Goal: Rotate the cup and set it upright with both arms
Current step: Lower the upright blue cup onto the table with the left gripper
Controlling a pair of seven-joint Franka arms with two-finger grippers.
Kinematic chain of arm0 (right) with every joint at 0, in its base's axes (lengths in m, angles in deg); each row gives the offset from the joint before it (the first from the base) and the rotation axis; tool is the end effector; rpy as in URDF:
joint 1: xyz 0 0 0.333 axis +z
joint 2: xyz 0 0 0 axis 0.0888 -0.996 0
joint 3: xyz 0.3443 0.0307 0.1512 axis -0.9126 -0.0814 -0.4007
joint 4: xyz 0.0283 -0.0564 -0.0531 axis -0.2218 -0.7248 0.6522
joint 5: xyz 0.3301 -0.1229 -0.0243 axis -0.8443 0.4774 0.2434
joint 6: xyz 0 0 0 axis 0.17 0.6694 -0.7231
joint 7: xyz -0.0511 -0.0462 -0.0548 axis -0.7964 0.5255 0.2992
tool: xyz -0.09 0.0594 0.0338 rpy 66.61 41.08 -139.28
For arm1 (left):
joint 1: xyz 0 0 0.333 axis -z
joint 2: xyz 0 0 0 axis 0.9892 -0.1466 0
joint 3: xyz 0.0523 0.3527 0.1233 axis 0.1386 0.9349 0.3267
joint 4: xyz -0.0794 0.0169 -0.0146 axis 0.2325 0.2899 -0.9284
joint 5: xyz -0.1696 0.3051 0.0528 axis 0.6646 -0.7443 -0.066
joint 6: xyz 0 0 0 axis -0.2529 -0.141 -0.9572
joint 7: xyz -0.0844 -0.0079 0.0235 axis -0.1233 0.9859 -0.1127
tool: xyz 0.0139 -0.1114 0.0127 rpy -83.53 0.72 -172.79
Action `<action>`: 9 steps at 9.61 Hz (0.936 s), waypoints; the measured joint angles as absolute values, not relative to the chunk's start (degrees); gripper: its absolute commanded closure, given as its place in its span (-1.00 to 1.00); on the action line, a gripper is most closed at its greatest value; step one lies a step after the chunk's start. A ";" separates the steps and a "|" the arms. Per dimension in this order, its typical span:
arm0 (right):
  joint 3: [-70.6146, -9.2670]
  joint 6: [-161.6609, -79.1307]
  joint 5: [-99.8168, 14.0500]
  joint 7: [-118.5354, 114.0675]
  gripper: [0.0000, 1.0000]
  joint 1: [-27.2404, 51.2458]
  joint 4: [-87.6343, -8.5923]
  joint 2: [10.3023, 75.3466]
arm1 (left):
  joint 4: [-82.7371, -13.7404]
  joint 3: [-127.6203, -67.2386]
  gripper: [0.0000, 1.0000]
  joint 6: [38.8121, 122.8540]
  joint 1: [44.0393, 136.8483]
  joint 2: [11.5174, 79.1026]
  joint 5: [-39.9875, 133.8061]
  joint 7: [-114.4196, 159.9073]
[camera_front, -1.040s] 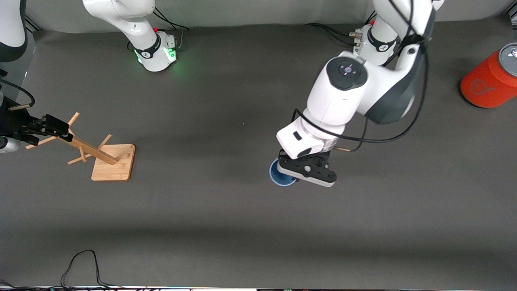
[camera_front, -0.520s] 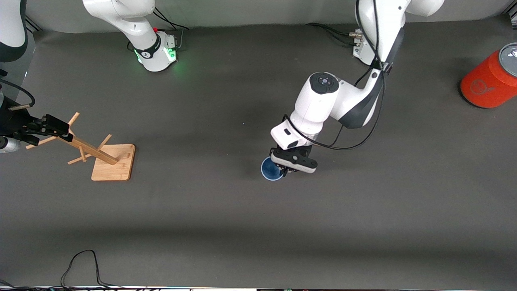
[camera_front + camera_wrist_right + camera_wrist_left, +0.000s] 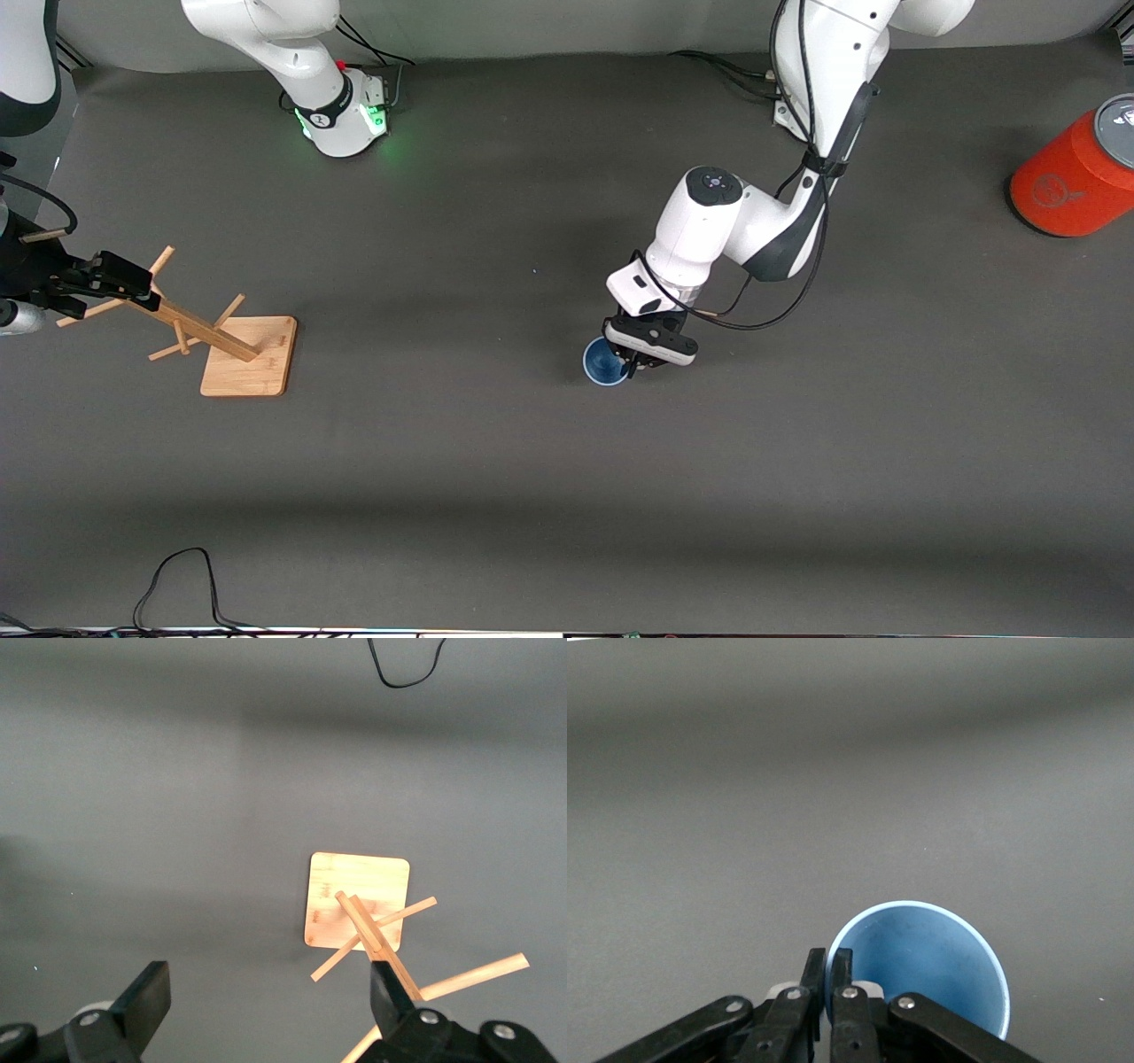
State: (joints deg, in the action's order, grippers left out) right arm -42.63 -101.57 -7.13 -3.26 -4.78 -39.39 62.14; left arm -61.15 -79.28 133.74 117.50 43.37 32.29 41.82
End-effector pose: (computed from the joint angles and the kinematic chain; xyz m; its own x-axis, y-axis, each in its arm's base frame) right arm 0.5506 -0.0201 0.6504 0.9973 0.0610 0.0411 0.0616 -0.9980 -0.0127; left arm 0.5331 -0.3954 0.3648 0.8581 -0.2007 0.4726 -0.3059 -0.9391 0.1566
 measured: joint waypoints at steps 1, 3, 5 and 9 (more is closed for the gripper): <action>-42.64 -101.56 -7.13 -3.26 -1.00 -4.78 -39.40 62.14 | -61.99 -78.91 1.00 136.11 117.65 42.31 32.21 41.82; -42.63 -101.56 -7.13 -3.26 -1.00 -4.78 -39.41 62.13 | -62.69 -76.28 1.00 140.09 119.93 39.54 32.04 41.82; -42.62 -101.55 -7.13 -3.26 -1.00 -4.78 -39.42 62.12 | -62.72 -72.94 1.00 142.64 123.42 38.53 32.04 42.03; -42.62 -101.55 -7.13 -3.26 -1.00 -4.78 -39.42 62.12 | -62.82 -72.10 -1.00 142.57 124.22 38.43 32.04 42.09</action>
State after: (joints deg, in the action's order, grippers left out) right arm -42.62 -101.55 -7.13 -3.26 -4.78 -39.42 62.12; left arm -62.82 -72.10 142.57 124.22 38.43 32.04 42.09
